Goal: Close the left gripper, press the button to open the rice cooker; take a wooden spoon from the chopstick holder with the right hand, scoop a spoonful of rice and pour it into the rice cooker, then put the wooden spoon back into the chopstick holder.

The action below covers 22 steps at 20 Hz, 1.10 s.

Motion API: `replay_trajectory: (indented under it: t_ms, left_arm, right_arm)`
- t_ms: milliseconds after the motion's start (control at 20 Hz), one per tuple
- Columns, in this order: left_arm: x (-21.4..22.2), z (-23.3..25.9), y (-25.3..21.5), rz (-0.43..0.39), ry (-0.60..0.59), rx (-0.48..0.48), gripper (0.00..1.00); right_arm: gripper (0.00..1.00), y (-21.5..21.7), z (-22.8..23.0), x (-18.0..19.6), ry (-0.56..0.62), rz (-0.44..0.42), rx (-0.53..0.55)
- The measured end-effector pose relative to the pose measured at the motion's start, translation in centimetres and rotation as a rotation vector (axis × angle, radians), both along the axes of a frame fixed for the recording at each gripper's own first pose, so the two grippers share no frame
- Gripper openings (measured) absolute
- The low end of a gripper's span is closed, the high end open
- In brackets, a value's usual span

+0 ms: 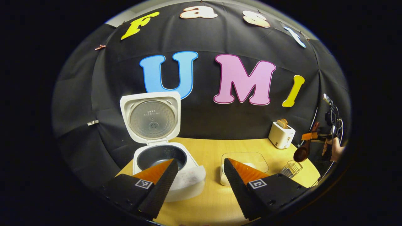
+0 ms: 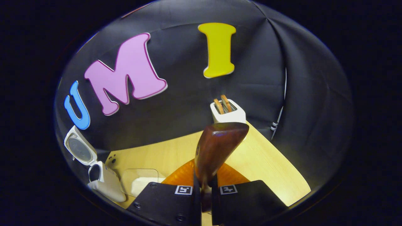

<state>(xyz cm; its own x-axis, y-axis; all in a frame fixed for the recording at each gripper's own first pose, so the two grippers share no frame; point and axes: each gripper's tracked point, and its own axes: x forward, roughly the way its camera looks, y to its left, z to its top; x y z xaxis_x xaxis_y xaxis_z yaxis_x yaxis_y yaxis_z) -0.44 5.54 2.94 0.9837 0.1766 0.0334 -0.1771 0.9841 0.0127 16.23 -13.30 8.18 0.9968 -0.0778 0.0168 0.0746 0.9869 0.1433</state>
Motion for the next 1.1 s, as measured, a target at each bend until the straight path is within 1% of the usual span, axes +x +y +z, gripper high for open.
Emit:
replay_trajectory:
  t_ms: [100,200,350,500,600,650,700,750,800,950,1100]
  left_arm:
    - [-0.1,0.5,0.5,-0.017,-0.015,0.013,0.95]
    - [-0.2,0.8,0.9,-0.040,-0.029,-0.011,0.95]
    - [-0.5,0.7,2.1,-0.051,-0.030,-0.052,0.95]
    - [-0.8,0.2,3.5,-0.045,-0.024,-0.038,0.95]
    - [-0.7,-0.2,4.4,-0.047,-0.009,-0.053,0.95]
    - [-0.6,-0.4,4.7,-0.054,-0.006,-0.074,0.96]
    - [-0.5,-0.7,5.1,-0.058,-0.002,-0.094,0.94]
    - [-0.4,-1.0,5.5,-0.061,0.005,-0.106,0.96]
    - [-0.1,-1.5,5.8,-0.067,0.015,-0.107,0.96]
    - [0.6,-2.0,6.9,-0.071,0.023,-0.045,0.96]
    - [1.4,-2.8,7.0,-0.104,0.032,-0.073,0.96]
  right_arm:
    - [0.17,3.4,0.8,0.0,-0.018,0.029,-0.019]
    - [0.17,7.2,0.4,1.0,-0.009,0.066,-0.040]
    - [0.17,12.1,-1.0,3.3,0.000,0.102,-0.098]
    - [0.17,15.9,-2.9,5.9,-0.016,0.100,-0.172]
    - [0.17,17.9,-4.5,7.6,-0.012,0.097,-0.212]
    - [0.17,18.6,-5.5,8.5,-0.002,0.095,-0.226]
    - [0.17,19.2,-6.3,9.3,0.006,0.096,-0.238]
    - [0.17,19.5,-7.0,10.0,0.010,0.091,-0.250]
    - [0.17,19.5,-7.7,10.8,0.014,0.086,-0.263]
    - [0.17,18.7,-10.0,12.8,0.040,0.052,-0.304]
    - [0.17,18.2,-11.6,13.5,0.053,0.018,-0.278]
